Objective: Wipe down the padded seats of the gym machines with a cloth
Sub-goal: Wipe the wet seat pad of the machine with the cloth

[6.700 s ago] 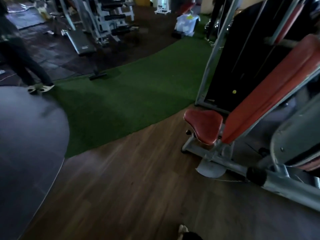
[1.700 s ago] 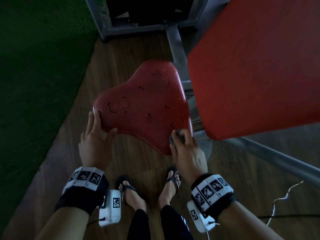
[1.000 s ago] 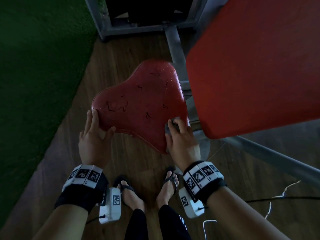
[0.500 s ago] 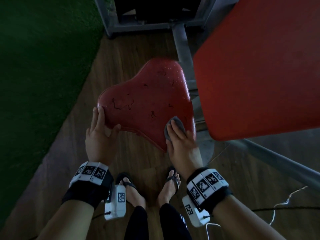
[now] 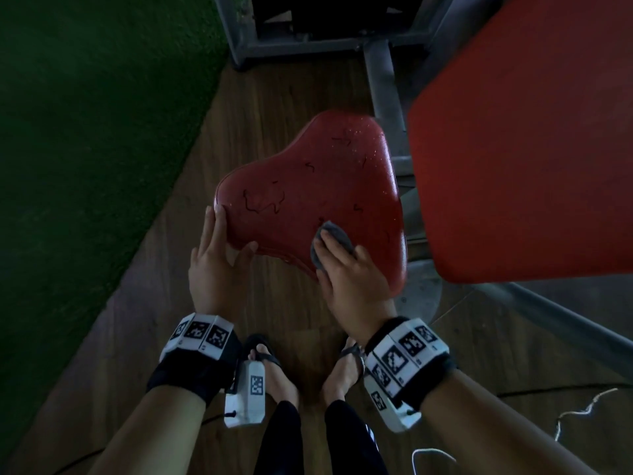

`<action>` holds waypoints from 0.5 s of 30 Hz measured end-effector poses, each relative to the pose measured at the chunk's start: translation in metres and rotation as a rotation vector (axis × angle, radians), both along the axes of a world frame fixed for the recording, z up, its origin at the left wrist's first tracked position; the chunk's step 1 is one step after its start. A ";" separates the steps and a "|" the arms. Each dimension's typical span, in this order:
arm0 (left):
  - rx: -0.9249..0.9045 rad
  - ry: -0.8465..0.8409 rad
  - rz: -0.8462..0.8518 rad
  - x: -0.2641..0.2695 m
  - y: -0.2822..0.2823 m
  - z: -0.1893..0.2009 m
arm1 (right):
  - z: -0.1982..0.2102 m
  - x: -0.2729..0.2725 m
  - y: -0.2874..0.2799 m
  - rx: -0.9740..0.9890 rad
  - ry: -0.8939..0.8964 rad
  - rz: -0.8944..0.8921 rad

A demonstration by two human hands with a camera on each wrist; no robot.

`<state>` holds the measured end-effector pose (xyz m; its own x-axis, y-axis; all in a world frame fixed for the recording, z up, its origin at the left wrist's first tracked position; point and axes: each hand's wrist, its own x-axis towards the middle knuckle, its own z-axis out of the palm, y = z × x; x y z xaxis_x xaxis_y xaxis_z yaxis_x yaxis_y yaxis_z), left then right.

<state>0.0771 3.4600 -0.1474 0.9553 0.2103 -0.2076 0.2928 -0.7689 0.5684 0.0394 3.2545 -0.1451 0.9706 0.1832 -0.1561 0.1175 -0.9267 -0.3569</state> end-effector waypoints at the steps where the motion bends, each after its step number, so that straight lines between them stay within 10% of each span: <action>1: 0.001 0.000 -0.001 0.000 0.001 0.000 | 0.001 -0.007 0.003 -0.017 0.020 0.012; 15: 0.032 0.007 -0.024 0.001 0.002 0.002 | 0.003 -0.007 -0.006 -0.131 -0.015 0.025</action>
